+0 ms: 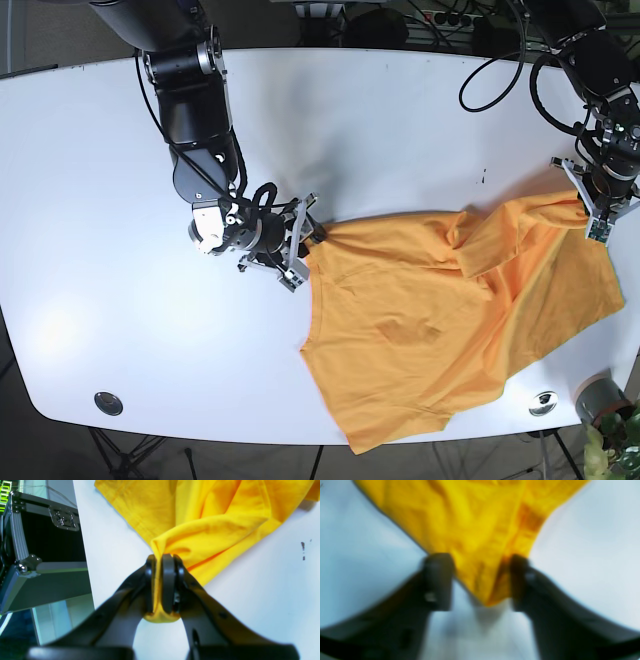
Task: Fold the T-shirt properly
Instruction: 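Pull the T-shirt edge with the right gripper away from the left gripper, then stretch the orange T-shirt flat by pulling both grippers apart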
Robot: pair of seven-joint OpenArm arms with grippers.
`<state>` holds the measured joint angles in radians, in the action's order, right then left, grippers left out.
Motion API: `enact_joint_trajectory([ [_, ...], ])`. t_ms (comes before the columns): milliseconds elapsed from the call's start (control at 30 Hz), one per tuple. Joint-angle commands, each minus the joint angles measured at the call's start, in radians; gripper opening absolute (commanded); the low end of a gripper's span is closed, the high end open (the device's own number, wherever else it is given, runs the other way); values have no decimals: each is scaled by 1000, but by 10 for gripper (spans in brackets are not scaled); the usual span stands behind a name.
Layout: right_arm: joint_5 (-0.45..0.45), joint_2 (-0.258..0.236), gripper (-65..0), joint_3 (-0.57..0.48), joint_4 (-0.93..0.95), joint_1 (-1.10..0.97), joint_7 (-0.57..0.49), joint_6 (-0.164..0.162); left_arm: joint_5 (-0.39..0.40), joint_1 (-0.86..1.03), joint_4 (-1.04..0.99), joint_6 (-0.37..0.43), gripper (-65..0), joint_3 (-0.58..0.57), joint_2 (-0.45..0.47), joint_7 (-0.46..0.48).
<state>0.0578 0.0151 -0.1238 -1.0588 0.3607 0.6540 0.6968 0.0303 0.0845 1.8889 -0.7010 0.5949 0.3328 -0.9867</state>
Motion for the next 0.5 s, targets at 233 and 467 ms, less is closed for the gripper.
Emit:
enact_joint_trajectory([
  [233, 9, -60, -631, 28, -38, 18, 3, 1, 9, -16, 18, 3, -650, 1, 13, 15],
  [467, 7, -155, -631, 195, -91, -4, 13, 1, 99, -70, 18, 3, -650, -22, 5, -56],
])
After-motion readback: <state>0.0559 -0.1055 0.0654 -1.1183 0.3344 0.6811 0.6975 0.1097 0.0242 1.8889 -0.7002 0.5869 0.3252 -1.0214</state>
